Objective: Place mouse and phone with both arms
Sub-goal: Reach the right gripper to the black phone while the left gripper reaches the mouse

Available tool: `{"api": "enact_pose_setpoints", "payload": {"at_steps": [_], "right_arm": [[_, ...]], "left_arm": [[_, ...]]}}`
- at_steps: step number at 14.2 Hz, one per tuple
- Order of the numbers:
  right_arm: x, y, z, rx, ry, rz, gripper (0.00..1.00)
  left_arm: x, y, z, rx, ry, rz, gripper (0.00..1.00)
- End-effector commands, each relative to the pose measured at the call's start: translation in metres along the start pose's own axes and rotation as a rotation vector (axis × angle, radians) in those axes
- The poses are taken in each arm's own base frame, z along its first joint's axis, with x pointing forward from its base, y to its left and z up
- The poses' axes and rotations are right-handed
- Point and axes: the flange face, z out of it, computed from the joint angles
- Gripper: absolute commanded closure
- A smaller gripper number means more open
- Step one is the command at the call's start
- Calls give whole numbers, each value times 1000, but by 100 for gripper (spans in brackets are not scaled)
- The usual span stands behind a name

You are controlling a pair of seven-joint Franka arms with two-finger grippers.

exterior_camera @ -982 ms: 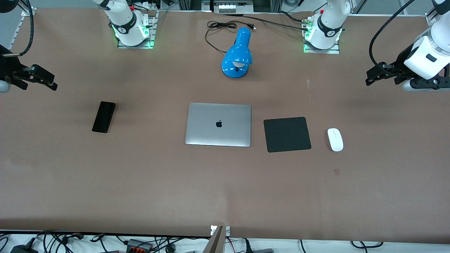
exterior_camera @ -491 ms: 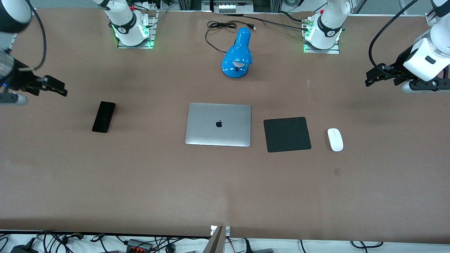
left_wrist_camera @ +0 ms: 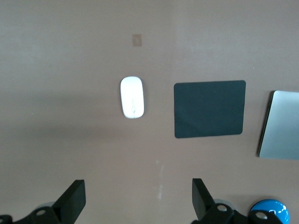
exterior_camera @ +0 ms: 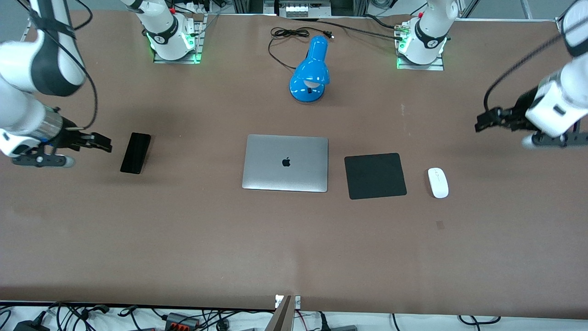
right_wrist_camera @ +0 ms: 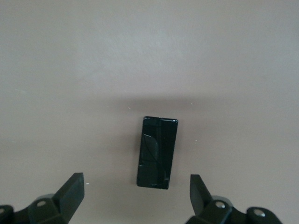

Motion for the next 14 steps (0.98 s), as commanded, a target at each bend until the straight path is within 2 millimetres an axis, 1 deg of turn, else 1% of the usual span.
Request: {"api": "enact_pose_setpoints", "payload": {"at_steps": [1, 2, 3, 4, 5, 7, 9, 11, 12, 13, 14], "right_arm": [[7, 11, 41, -43, -16, -14, 0], [9, 21, 61, -41, -46, 4, 0], [10, 25, 80, -40, -68, 29, 0], [11, 25, 92, -40, -81, 52, 0], [10, 24, 104, -41, -99, 85, 0], [7, 26, 127, -37, -135, 105, 0], [2, 32, 152, -26, -148, 120, 0], [-4, 29, 175, -22, -142, 120, 0], [-6, 27, 185, -20, -134, 118, 0], [-6, 25, 194, -10, -126, 126, 0], [-7, 24, 197, 4, -131, 141, 0]], "left_arm": [[73, -18, 66, -64, -93, 3, 0], [82, -25, 92, -63, -128, -4, 0], [94, -35, 108, -6, -100, 6, 0], [103, -39, 125, 110, -55, 51, 0], [107, -39, 150, 128, -67, 67, 0], [119, -49, 192, 99, -76, 59, 0], [120, -61, 226, 82, -38, 55, 0], [112, -60, 256, 74, -1, 65, 0], [109, -59, 267, 70, 3, 69, 0], [107, -58, 270, 68, 2, 70, 0], [106, -58, 278, 65, -7, 70, 0]]}}
